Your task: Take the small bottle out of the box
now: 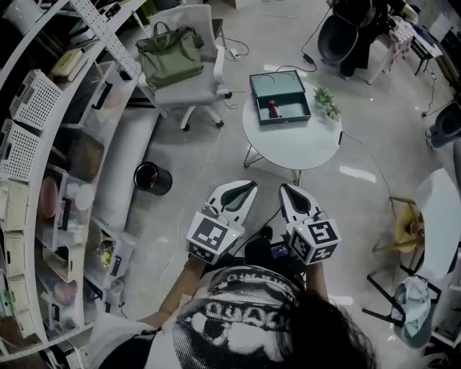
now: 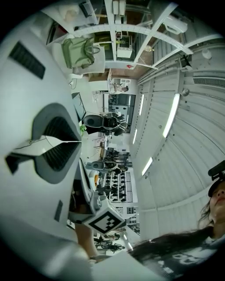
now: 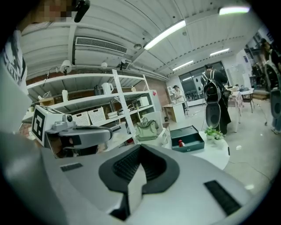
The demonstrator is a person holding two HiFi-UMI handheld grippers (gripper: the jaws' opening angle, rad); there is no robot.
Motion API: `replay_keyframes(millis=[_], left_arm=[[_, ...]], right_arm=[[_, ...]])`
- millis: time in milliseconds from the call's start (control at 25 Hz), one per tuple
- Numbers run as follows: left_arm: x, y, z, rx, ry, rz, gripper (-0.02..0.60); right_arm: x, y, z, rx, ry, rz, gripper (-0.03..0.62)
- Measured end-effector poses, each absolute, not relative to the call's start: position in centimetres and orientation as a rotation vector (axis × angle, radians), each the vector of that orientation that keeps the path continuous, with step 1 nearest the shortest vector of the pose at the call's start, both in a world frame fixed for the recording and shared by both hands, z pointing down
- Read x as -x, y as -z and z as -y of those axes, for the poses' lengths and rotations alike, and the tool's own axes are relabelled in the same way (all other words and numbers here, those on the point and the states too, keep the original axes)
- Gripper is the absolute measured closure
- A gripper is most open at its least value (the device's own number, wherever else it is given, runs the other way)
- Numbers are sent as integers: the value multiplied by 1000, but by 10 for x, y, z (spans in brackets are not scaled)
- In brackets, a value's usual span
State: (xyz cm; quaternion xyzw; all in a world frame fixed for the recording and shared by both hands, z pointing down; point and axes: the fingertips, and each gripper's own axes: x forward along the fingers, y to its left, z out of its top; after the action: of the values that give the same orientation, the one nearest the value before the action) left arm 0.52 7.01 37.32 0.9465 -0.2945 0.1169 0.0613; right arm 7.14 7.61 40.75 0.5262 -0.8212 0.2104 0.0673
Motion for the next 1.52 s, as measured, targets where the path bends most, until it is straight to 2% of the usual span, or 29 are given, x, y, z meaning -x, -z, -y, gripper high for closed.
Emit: replay_keyframes(millis=[520,840,1520], left_arm=[[-49,-382,-59,-2799,-439,1019,568],[-51,-395,-42,-2768,-473,1022,568],[-71,-419,92,-2815,-506,895,568]], right_arm=[[-119,-419,-55,-1486,-707,2567,597],[-137,-430,-45,-1521,-754,2537,597],[-157,-467,75,-1521,-782,2391,597]])
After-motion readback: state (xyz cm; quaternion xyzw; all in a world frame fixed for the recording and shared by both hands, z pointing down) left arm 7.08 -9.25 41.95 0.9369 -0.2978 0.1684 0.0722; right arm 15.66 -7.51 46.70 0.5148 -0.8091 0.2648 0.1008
